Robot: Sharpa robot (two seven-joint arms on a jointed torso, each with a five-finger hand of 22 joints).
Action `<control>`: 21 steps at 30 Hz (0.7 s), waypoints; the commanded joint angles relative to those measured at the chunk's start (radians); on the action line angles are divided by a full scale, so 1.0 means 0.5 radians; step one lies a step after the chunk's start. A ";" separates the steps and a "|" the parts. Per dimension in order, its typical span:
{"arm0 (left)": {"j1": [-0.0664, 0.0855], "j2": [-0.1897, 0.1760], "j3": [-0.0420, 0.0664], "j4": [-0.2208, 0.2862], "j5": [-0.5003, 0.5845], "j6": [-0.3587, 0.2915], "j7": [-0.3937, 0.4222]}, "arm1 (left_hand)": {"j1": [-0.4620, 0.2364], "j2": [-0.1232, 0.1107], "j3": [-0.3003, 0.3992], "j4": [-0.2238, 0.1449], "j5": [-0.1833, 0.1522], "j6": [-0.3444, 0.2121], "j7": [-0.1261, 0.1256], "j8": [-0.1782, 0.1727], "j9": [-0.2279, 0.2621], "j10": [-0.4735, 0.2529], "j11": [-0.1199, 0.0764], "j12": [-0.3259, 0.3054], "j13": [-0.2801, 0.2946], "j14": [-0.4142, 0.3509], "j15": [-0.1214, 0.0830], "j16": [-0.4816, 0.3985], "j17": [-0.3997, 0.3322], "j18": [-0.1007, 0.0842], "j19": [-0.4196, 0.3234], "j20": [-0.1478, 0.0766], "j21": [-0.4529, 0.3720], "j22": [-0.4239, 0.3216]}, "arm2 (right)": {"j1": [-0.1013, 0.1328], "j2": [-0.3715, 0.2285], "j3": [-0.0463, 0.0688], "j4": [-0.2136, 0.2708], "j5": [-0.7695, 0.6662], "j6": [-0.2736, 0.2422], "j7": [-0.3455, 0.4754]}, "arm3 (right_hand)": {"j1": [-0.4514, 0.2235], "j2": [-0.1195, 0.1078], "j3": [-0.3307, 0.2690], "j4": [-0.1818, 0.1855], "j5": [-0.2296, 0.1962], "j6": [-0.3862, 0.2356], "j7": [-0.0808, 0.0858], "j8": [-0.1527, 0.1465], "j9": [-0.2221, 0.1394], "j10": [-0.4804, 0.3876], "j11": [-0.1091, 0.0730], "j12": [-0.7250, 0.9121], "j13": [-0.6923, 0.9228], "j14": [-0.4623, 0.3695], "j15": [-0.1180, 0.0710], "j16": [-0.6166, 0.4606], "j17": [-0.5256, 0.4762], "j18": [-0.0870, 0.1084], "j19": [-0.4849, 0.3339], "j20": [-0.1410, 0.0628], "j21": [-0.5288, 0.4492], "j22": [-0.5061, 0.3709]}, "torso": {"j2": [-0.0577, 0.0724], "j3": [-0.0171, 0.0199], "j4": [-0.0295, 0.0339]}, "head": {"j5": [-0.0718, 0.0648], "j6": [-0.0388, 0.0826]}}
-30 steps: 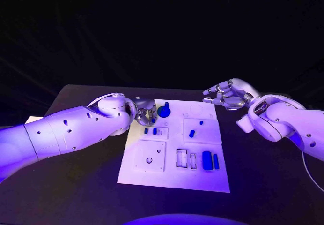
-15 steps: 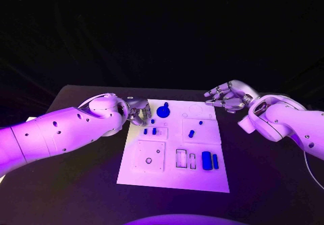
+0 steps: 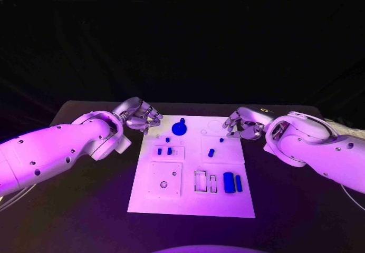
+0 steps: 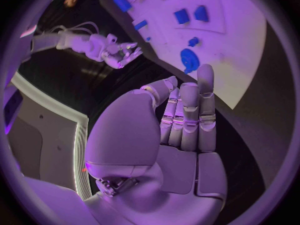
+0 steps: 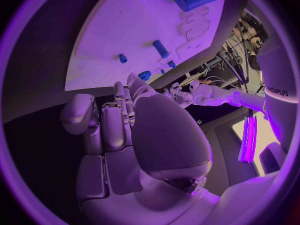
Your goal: Assemble the parts on the task board
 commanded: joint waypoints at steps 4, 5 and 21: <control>-0.009 -0.041 -0.018 0.122 1.759 -0.118 0.544 | -0.100 0.031 -0.113 0.051 -0.004 0.015 -0.024 0.020 -0.003 0.048 -0.032 0.132 0.047 -0.036 -0.015 -0.026 -0.061 0.025 -0.019 -0.009 -0.059 -0.040 | -0.020 0.046 -0.002 0.017 -0.605 0.131 -0.192 | -0.037 -0.063 0.100 0.020 -0.079 0.006 -0.033 -0.039 -0.002 0.039 -0.021 -0.099 -0.131 0.088 -0.052 -0.038 -0.041 0.035 0.007 -0.040 -0.028 -0.029 | 0.001 -0.0020 0.006 | -0.055 0.024; -0.011 -0.048 -0.020 0.135 1.806 -0.110 0.564 | -0.101 0.033 -0.121 0.051 -0.004 0.014 -0.025 0.021 -0.004 0.046 -0.034 0.141 0.050 -0.040 -0.016 -0.029 -0.069 0.024 -0.019 -0.009 -0.064 -0.043 | -0.023 0.056 -0.004 0.013 -0.636 0.137 -0.203 | -0.041 -0.071 0.115 0.022 -0.083 0.003 -0.035 -0.045 -0.003 0.037 -0.023 -0.113 -0.149 0.087 -0.053 -0.047 -0.052 0.037 0.005 -0.042 -0.036 -0.040 | 0.001 -0.0023 0.005 | -0.049 0.018; -0.019 -0.078 -0.029 0.195 1.942 -0.095 0.589 | -0.076 0.057 -0.150 0.029 0.001 0.011 -0.024 0.028 -0.007 0.014 -0.034 0.193 0.068 -0.084 -0.016 -0.074 -0.149 0.022 -0.024 -0.011 -0.094 -0.064 | -0.065 0.176 -0.038 -0.050 -0.793 0.213 -0.224 | -0.070 -0.086 0.254 0.023 -0.096 0.028 -0.043 -0.046 0.003 0.080 -0.030 -0.164 -0.263 0.091 -0.053 -0.086 -0.103 0.037 0.012 -0.038 -0.058 -0.059 | 0.003 0.0002 0.005 | -0.025 0.003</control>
